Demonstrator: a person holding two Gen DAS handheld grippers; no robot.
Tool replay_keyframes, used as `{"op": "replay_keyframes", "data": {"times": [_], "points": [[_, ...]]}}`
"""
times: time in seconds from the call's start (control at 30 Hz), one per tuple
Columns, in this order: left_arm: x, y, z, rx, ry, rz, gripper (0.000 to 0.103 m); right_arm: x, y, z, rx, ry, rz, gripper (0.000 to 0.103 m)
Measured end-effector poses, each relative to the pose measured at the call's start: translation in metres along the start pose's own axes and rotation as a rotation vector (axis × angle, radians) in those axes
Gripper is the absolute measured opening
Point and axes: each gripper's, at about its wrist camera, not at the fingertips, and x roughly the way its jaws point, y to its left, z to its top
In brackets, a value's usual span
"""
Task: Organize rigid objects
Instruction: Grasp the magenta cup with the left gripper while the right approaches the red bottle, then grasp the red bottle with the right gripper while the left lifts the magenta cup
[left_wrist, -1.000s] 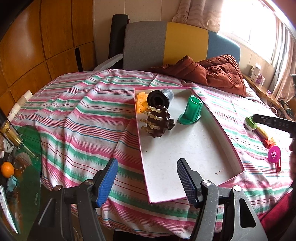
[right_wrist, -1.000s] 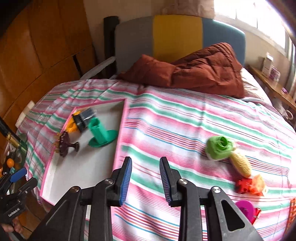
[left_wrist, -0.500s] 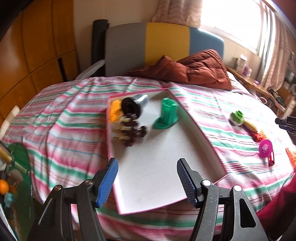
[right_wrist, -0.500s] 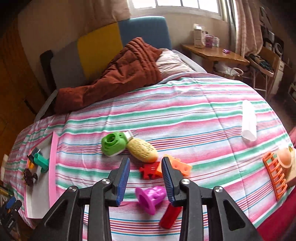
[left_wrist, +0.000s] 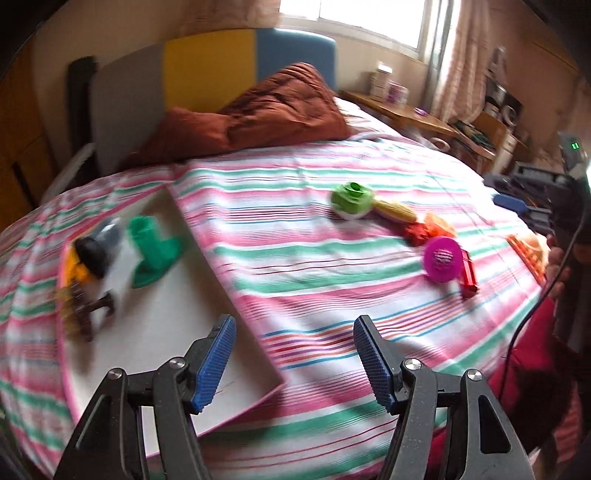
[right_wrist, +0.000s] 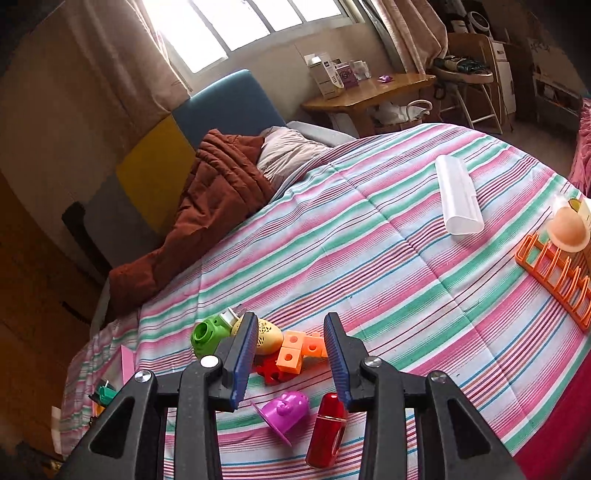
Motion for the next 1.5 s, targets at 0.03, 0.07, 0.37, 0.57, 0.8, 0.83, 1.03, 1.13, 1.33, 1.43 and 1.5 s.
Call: {"op": "replay_keyframes", "data": {"times": [0.03,0.07,0.37,0.57,0.8,0.83,1.03,1.13,1.33,1.43,1.5], "points": [[0.005,-0.009,0.004,0.02,-0.002,-0.021,0.073,-0.001,-0.002,0.0,0.01,-0.006,0.006,0.037],[0.01,-0.017,0.008,0.037,-0.004,-0.041,0.077,-0.002,-0.003,0.001,0.017,-0.009,0.012,0.037],[0.05,-0.091,0.044,0.198,0.003,-0.242,0.093,-0.003,-0.007,0.0,0.04,-0.012,0.042,0.038],[0.084,-0.116,0.063,0.2,0.054,-0.323,0.093,-0.002,-0.016,0.001,0.091,-0.005,0.077,0.038],[0.129,-0.129,0.072,0.19,0.102,-0.366,0.093,-0.001,-0.015,0.001,0.094,0.002,0.083,0.038],[0.135,-0.129,0.072,0.184,0.11,-0.37,0.091,-0.001,-0.014,0.002,0.092,0.003,0.081,0.038],[0.147,-0.125,0.062,0.188,0.158,-0.416,0.053,0.001,-0.017,0.002,0.099,0.012,0.07,0.038],[0.138,-0.118,0.055,0.18,0.151,-0.422,0.052,0.004,-0.017,0.003,0.105,0.025,0.055,0.038],[0.116,-0.089,0.034,0.123,0.131,-0.328,0.053,0.019,-0.017,0.002,0.098,0.103,-0.026,0.038],[0.102,-0.075,0.021,0.106,0.118,-0.27,0.053,0.039,-0.017,-0.002,0.089,0.216,-0.072,0.038],[0.093,-0.068,0.013,0.104,0.109,-0.238,0.053,0.049,-0.016,-0.006,0.079,0.27,-0.114,0.038]]}}
